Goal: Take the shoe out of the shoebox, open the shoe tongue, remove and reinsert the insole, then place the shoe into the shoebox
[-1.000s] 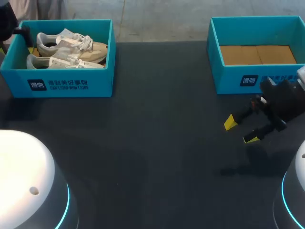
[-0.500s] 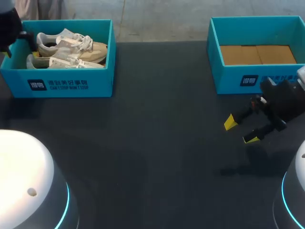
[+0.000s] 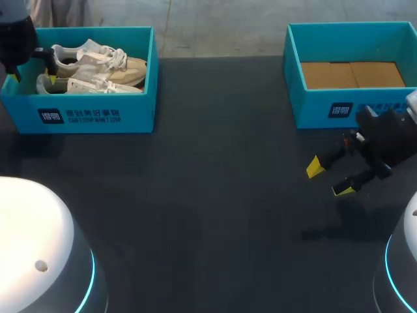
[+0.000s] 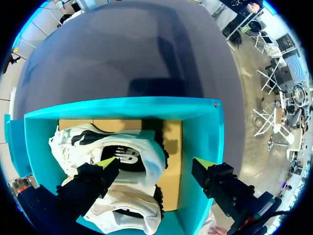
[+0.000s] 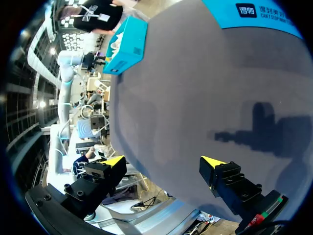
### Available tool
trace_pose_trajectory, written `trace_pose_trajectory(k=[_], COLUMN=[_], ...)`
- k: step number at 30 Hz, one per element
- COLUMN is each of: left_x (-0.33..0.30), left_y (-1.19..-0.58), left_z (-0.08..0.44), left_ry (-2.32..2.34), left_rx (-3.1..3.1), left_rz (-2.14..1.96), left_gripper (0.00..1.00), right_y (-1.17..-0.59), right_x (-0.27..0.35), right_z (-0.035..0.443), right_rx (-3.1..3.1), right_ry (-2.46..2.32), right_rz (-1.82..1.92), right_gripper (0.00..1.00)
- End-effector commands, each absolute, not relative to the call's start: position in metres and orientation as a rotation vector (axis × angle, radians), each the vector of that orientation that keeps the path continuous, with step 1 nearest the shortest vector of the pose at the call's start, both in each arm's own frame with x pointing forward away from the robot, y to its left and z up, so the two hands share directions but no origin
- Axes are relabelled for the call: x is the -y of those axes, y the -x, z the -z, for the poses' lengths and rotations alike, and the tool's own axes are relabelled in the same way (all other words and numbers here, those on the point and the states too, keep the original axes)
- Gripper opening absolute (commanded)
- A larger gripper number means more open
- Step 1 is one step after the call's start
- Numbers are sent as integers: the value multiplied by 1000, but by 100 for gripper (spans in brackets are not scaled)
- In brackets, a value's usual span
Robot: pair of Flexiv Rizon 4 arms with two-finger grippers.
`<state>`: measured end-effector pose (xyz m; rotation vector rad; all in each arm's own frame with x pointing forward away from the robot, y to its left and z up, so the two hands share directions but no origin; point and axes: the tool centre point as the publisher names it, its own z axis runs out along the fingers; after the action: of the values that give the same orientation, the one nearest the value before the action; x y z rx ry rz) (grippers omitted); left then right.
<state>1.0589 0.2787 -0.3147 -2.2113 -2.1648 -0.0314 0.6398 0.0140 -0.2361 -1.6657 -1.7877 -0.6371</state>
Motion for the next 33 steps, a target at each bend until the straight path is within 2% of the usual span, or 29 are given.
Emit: trace_pose_trajectory(k=[1, 33], left_x=[-279, -278], left_y=[-1064, -1068], left_z=[323, 362], left_ry=[2205, 2174], left_rx=[2154, 2093], left_rz=[26, 23], left_gripper=[100, 100], right_y=[-638, -638], right_x=[-15, -15], right_z=[236, 236], right_rx=[1789, 1789], right_ry=[1671, 1671], right_rz=[637, 637], right_gripper=[100, 100])
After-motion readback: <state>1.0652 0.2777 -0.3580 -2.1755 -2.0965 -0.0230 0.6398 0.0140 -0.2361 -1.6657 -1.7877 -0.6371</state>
